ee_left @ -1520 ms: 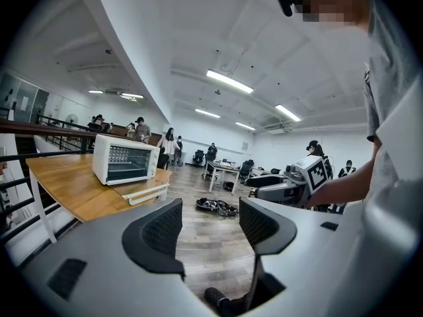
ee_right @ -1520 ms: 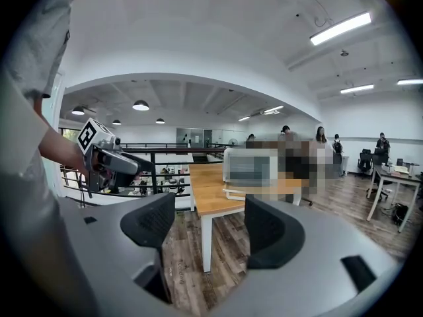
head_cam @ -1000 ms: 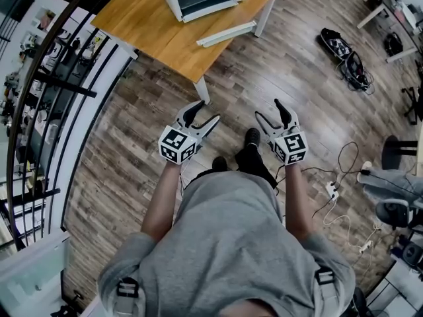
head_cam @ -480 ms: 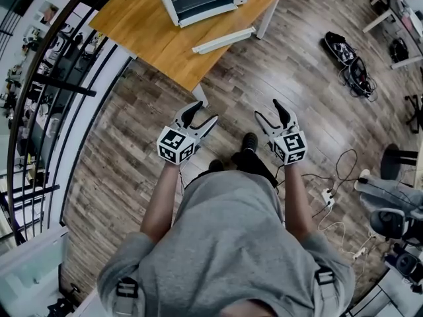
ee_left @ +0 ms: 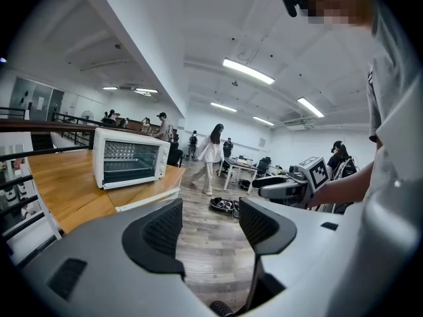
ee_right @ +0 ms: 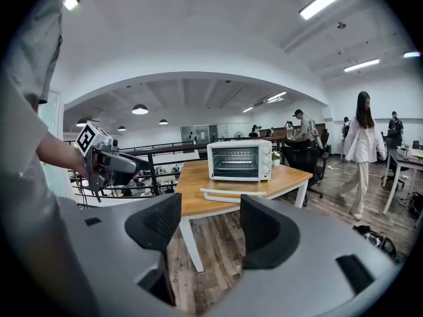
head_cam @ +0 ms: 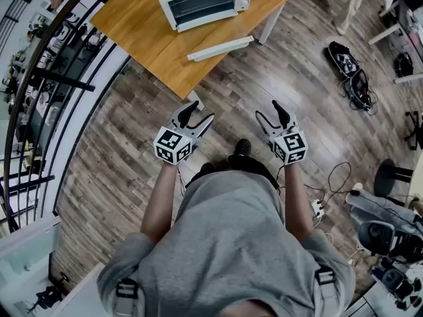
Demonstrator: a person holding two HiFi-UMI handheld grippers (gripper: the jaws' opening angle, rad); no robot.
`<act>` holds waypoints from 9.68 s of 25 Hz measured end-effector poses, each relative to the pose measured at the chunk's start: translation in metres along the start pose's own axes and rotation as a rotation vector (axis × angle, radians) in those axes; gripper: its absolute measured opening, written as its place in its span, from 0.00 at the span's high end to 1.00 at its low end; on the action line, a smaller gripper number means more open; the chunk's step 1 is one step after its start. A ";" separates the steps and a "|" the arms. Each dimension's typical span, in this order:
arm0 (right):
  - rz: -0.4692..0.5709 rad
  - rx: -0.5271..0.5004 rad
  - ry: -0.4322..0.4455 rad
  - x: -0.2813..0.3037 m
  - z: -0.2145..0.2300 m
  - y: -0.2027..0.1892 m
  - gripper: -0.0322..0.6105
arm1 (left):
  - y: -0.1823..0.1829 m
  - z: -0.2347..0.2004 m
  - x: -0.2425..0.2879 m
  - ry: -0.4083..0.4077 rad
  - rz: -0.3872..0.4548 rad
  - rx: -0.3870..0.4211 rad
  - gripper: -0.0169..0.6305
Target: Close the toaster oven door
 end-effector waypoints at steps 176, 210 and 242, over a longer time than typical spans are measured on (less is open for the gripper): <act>-0.418 0.164 0.171 0.327 0.294 -0.086 0.72 | -0.111 -0.273 0.264 0.368 -0.391 -0.228 0.69; -0.345 0.203 0.160 0.314 0.283 -0.036 0.81 | -0.061 -0.270 0.248 0.336 -0.320 -0.255 0.76; -0.320 0.248 0.261 0.313 0.285 0.020 0.80 | -0.004 -0.277 0.242 0.382 -0.210 -0.317 0.79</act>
Point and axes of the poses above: the fingertips, and each gripper's own axes: x forward along the fingers, z to its right, y out of its top, the point moved 1 cm from there along -x, backward along the fingers, and after that the axes turned 11 degrees about y, right-handed, at the moved point
